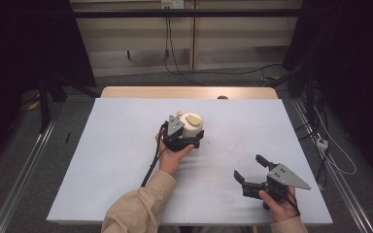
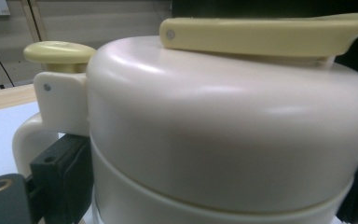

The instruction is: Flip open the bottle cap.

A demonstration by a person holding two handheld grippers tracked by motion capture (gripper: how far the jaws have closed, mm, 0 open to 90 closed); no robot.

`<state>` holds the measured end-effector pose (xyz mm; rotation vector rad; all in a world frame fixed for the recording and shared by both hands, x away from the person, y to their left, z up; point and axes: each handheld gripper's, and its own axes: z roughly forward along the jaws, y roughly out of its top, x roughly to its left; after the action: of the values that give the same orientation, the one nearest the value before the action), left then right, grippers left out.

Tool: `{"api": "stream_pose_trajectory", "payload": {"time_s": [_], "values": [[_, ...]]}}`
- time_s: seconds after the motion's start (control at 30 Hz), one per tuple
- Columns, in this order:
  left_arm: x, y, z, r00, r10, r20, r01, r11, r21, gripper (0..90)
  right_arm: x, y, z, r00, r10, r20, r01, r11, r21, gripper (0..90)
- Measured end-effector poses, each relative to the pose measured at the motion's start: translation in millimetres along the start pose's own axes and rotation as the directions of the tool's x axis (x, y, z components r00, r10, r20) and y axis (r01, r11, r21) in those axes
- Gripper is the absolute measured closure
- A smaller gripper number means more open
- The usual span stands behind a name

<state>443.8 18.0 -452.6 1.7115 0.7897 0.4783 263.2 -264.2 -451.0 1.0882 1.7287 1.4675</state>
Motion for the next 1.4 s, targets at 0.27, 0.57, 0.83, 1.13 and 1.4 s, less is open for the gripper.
{"api": "stream_pose_trajectory", "payload": {"time_s": [0.27, 0.57, 0.83, 1.13, 1.4], "values": [[1.3, -1.8, -1.9, 0.9999, 0.01, 0.008, -0.01, 0.9999, 0.001, 6.4, 2.6, 1.0, 8.6, 0.9998, -0.012, -0.019, 0.012, 0.999, 0.032, 4.5], [3.0, -8.4, -7.4, 0.9998, -0.006, 0.016, 0.007, 0.9998, -0.021, 6.3, 9.7, 4.7, 24.3, 0.9996, 0.01, -0.026, -0.008, 0.997, 0.08, 5.1], [2.9, -10.3, -7.8, 0.9998, -0.001, 0.018, 0.002, 0.9995, -0.032, 6.3, 14.0, 8.7, 33.6, 0.9994, 0.013, -0.033, -0.01, 0.995, 0.096, 7.3], [2.6, -10.6, -7.7, 0.9998, -0.004, 0.019, 0.005, 0.9994, -0.033, 6.3, 15.0, 14.6, 43.0, 0.9986, 0.027, -0.046, -0.022, 0.995, 0.094, 9.3], [2.5, -10.5, -7.8, 0.9998, -0.005, 0.019, 0.006, 0.9995, -0.03, 6.3, 15.6, 21.9, 53.0, 0.9992, 0.017, -0.035, -0.014, 0.995, 0.102, 16.1]]}}
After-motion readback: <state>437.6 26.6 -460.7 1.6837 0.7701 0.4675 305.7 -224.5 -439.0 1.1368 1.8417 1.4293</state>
